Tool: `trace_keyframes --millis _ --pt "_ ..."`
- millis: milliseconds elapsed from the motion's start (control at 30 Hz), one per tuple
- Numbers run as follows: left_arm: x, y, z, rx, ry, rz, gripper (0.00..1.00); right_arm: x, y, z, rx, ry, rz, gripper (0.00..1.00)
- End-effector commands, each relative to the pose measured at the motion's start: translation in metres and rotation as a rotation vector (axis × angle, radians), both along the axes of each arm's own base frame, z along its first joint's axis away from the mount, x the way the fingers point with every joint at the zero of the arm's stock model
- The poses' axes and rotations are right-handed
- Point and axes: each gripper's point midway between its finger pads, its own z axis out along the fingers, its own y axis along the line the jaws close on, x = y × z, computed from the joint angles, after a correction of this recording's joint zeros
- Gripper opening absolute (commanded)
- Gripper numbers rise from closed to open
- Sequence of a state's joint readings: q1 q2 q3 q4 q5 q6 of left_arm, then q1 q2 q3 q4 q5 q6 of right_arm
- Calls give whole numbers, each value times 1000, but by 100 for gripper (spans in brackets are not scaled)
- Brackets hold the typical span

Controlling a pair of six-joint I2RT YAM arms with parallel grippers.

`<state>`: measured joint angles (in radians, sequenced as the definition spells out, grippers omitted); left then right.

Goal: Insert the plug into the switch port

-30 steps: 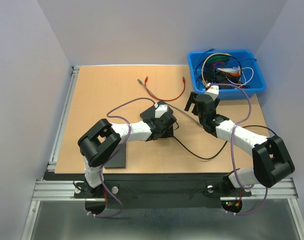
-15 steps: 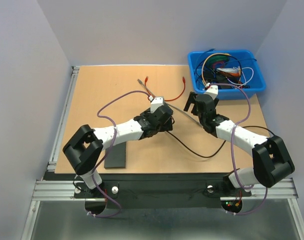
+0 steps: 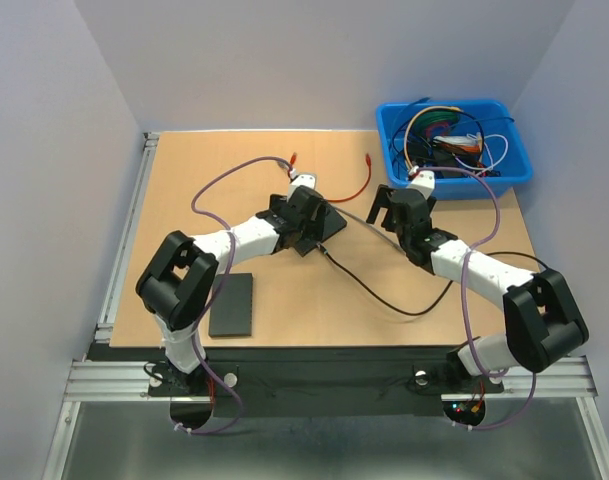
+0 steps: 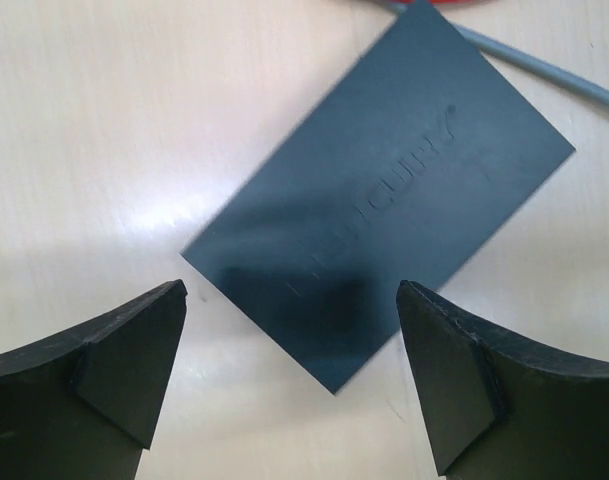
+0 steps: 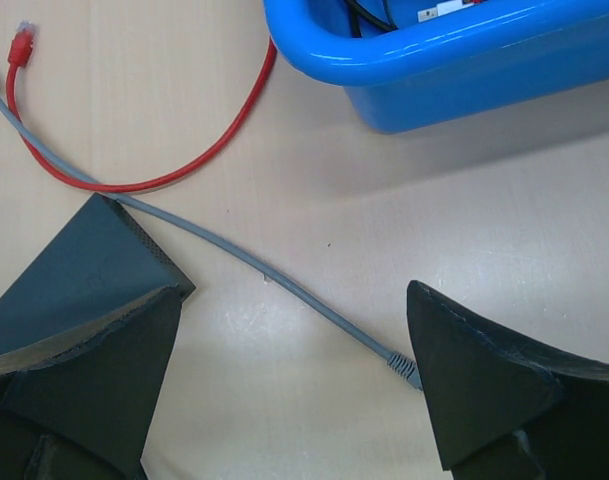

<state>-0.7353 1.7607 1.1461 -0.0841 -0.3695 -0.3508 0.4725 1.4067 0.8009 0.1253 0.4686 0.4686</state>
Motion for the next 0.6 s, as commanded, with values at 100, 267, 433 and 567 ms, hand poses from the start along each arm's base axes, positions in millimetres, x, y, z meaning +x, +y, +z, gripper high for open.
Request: trace_keyframes --millis 100,267,433,567 --pt "45 -13 26 -22 -85 -148 99 3 6 -6 24 -8 14 99" --pt "55 -33 26 -4 -95 -273 99 4 9 -9 24 3 23 99" --pt "58 -70 35 -47 -107 -408 98 4 7 -10 20 3 13 99" --pt "49 -103 30 5 -121 -486 96 4 6 -10 19 2 7 99"
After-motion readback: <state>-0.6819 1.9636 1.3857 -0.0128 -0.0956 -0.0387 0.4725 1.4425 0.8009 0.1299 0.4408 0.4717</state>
